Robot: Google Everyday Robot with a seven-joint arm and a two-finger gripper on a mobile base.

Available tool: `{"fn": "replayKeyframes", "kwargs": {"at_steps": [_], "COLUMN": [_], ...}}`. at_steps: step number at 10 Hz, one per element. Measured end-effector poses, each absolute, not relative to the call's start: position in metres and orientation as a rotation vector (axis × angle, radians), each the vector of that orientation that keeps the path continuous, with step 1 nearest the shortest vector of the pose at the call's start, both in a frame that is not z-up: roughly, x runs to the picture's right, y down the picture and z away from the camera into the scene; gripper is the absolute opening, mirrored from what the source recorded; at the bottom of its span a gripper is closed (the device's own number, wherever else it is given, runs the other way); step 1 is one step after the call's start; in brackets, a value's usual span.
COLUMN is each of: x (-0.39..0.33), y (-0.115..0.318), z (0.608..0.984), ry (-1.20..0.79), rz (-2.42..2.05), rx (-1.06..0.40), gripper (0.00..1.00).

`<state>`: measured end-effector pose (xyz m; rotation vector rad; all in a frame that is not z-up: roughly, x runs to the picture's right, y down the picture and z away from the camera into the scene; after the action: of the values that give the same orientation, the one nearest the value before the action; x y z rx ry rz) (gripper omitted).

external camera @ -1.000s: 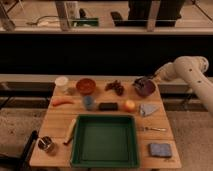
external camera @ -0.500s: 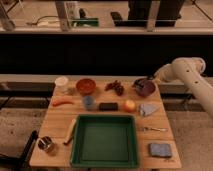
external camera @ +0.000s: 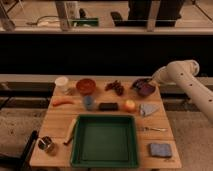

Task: Wipe purple bowl with brush

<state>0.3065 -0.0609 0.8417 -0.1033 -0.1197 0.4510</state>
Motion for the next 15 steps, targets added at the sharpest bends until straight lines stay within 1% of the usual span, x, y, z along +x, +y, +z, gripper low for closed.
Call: {"fn": "replayKeyframes", "kwargs": {"at_steps": [7, 13, 15], "x": [0.315, 0.36, 0.363], "y": [-0.073, -0.054, -0.051], "z": [0.841, 0.867, 0.874], "ry": [-0.118, -0.076, -0.067], "rz": [0.518, 0.606, 0.62], "rx": [-0.057, -0.07, -0.073], "gripper": [0.0, 0.0, 0.0]}}
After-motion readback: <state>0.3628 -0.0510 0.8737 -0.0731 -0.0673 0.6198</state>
